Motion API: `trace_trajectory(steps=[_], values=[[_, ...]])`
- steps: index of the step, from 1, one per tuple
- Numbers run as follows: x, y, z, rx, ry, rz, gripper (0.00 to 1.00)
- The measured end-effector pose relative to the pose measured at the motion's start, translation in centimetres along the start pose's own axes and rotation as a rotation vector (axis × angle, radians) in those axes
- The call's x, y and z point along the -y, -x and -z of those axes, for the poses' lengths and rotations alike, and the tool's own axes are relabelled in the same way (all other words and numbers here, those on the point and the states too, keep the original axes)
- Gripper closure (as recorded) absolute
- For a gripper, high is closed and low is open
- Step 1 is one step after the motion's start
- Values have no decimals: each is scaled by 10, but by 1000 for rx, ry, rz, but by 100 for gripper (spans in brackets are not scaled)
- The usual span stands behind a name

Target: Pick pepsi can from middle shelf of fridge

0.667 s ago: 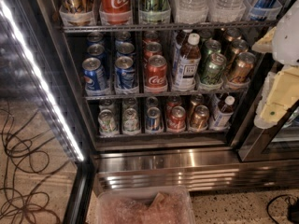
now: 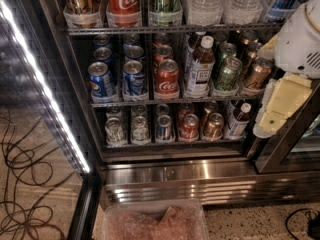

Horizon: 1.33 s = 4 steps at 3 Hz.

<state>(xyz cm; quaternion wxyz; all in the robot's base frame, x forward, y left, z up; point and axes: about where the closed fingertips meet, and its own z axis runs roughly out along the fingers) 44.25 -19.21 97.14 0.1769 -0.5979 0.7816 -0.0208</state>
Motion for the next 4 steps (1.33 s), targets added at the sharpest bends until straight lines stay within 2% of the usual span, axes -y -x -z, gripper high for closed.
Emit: trace_trajectory(steps=[2,3,4], values=[[-28,95,-33,231,-1,-43,0],[-28,95,-33,231,-1,-43,0],[-33,112,-37,298,-14,-73,0]])
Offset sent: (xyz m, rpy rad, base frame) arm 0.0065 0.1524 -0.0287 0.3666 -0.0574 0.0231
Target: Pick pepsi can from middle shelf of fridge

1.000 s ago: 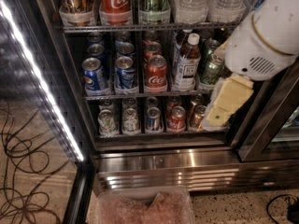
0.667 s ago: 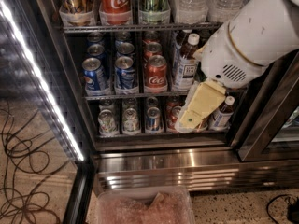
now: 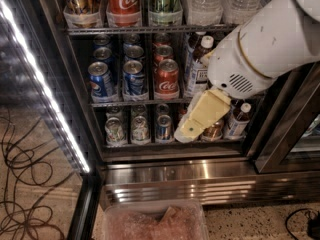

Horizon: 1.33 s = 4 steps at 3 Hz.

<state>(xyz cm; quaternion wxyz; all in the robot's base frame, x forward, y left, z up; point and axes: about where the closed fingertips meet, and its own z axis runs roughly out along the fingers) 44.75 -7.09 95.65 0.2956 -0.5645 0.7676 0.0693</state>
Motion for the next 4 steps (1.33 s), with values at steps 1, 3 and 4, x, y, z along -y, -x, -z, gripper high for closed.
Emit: trace_trajectory(steps=[1,3,4], values=[[-21,34,-27,128,-1,-60,0],[-52,90,-54,359,-56,-162,0],[-52,90,-54,359,-56,-162,0]])
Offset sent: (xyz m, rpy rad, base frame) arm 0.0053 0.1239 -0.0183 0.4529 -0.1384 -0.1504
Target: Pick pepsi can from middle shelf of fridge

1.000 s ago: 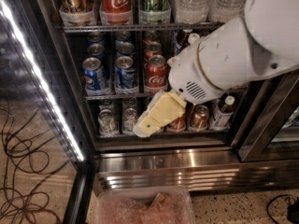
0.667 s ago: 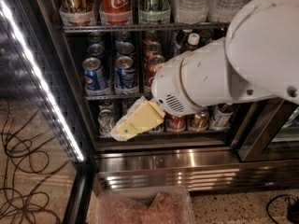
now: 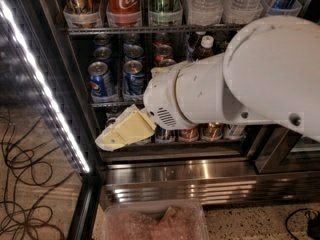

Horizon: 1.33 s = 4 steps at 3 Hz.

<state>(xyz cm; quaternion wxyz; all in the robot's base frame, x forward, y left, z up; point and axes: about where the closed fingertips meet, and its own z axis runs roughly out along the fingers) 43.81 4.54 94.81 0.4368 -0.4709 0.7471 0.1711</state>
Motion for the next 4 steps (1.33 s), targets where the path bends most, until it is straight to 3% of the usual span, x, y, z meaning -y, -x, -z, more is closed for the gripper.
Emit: trace_trajectory(steps=[1,2,3,4], values=[[-5,2,-16,30,-14,-32,0],[-26,-3,-54,59,-35,-116,0],[-45,-11,-81,85,-87,-215,0],[-57,-40,-78,85,-224,-273,0]])
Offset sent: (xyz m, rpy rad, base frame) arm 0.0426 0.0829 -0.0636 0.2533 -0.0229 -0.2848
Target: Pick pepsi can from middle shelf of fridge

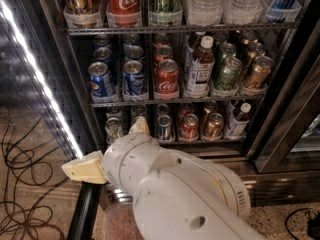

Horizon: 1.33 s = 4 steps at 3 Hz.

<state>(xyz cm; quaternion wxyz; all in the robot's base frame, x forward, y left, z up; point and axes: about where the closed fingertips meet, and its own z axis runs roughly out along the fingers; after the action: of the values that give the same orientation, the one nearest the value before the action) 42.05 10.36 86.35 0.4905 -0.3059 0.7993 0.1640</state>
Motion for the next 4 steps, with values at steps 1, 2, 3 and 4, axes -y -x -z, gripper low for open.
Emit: trace_trajectory(steps=[1,2,3,4], values=[[13,2,7,51,-81,-67,0],[11,3,7,56,-84,-66,0],[19,-5,13,82,-153,-89,0],[27,-3,20,129,-237,-99,0]])
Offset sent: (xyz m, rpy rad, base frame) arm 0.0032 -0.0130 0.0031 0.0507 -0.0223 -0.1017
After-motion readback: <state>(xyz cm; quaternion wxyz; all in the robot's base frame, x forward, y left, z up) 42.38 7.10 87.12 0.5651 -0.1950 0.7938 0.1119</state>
